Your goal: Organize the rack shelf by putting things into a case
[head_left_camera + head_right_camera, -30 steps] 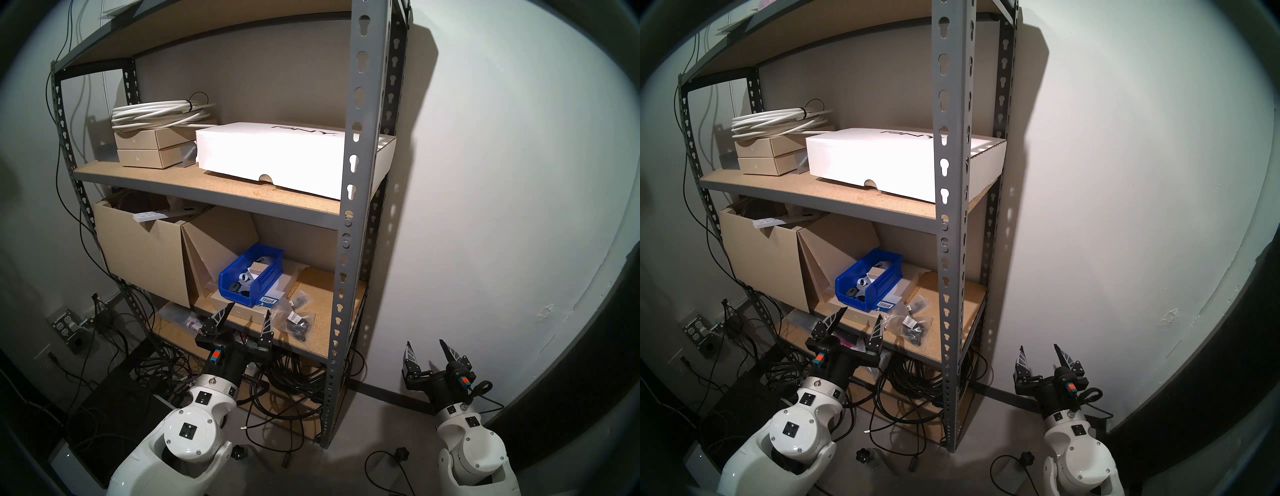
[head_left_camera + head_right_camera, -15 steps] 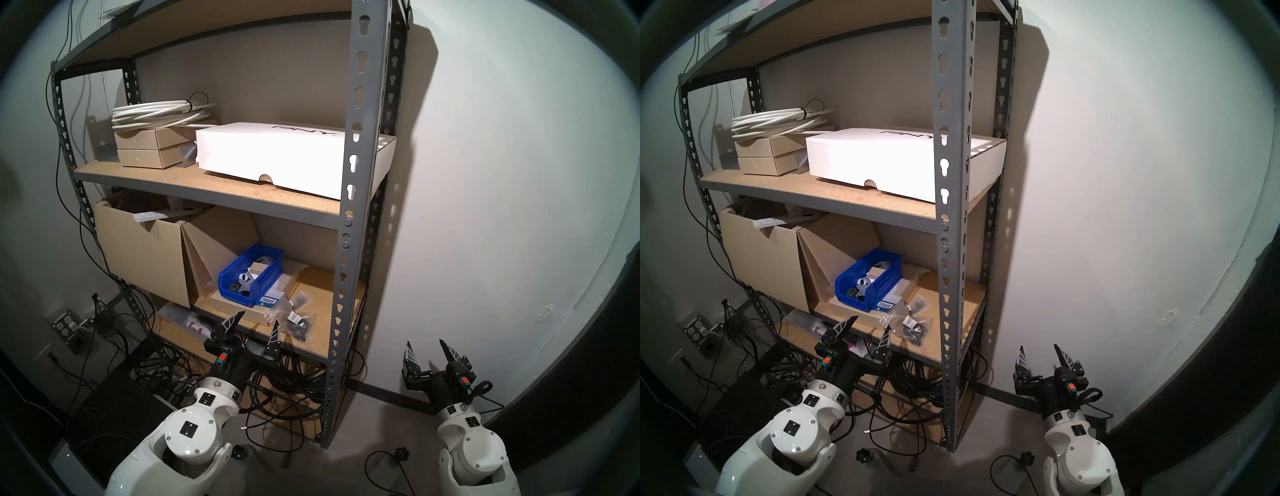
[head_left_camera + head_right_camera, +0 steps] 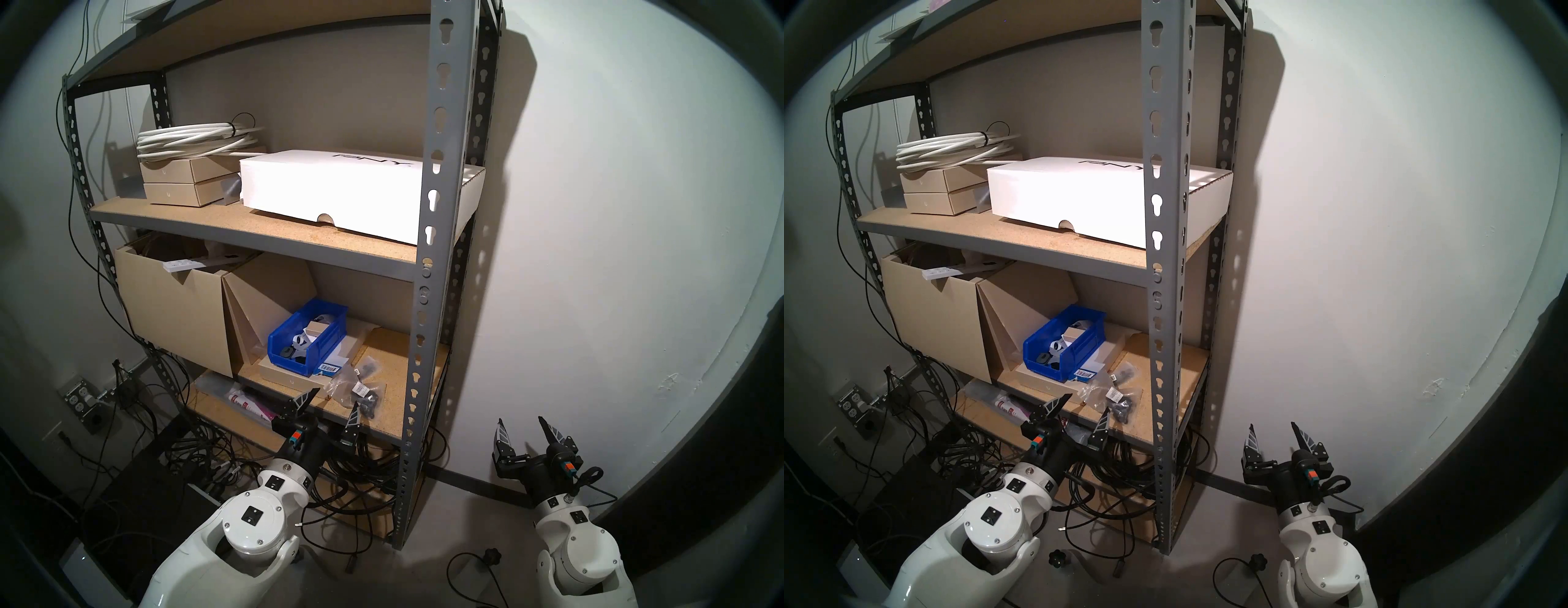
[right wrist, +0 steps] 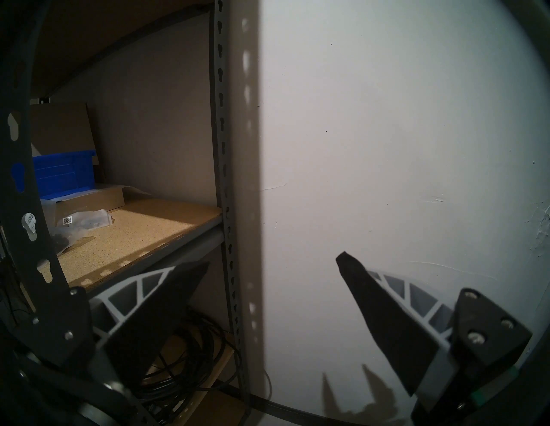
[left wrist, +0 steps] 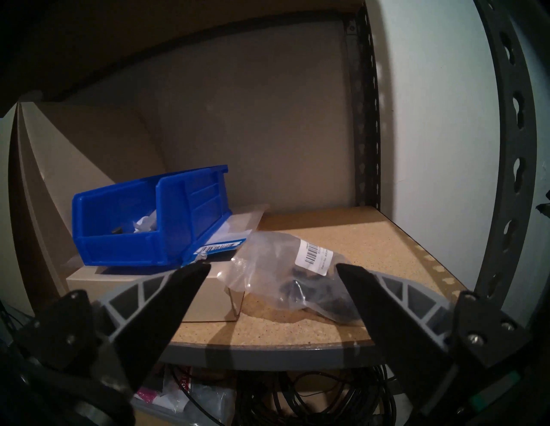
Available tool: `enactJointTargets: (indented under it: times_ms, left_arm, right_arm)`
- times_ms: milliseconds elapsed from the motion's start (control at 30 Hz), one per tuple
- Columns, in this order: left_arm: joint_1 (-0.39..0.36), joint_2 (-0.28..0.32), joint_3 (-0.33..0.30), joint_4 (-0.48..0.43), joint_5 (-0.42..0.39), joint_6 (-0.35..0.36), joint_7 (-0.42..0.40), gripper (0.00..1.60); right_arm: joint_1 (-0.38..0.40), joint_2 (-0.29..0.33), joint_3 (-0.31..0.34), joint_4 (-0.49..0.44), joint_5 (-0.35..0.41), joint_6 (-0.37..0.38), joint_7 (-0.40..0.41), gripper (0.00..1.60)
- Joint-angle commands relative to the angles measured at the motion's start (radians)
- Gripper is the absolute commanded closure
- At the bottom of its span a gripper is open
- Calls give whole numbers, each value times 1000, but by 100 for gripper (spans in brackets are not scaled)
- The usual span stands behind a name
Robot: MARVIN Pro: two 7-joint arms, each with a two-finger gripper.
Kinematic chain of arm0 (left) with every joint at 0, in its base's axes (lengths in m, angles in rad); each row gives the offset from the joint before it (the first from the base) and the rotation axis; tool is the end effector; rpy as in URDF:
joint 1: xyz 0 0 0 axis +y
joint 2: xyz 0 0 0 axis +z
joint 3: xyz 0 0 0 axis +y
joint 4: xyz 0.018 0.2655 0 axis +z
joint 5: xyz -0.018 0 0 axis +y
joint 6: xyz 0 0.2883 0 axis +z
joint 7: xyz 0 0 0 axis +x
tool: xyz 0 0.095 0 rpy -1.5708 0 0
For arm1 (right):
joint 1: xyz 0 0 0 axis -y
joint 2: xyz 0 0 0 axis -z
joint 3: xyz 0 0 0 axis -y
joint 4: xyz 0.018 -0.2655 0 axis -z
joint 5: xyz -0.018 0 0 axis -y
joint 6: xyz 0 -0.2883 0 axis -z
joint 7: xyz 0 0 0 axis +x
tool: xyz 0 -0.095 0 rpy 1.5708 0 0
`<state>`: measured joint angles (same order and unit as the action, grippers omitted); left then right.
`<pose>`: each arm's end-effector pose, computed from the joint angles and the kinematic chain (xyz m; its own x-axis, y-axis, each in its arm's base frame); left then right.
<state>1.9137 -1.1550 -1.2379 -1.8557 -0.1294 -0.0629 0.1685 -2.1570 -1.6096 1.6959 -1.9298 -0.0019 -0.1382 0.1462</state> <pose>0.2828 -0.0324 -0.3156 0.0566 -0.1640 0.9848 -0.2675 -0.9528 -0.1433 0.2369 -0.0280 -0.3223 0.0931 0.0272 0.9953 0.0204 -0.9995 0.0254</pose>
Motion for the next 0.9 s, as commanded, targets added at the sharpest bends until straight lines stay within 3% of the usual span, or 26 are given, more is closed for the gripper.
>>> enactJointTargets:
  times_ms: [0,867]
  left_arm:
    - [-55,-23,6,-3,21,-5,14,0]
    - [-157,-79,82,106,111,32,87,0]
  right_arm:
    - [1,0,0,-18,0,-2,0,0]
    - [1,0,0,-19,0,-2,0,0]
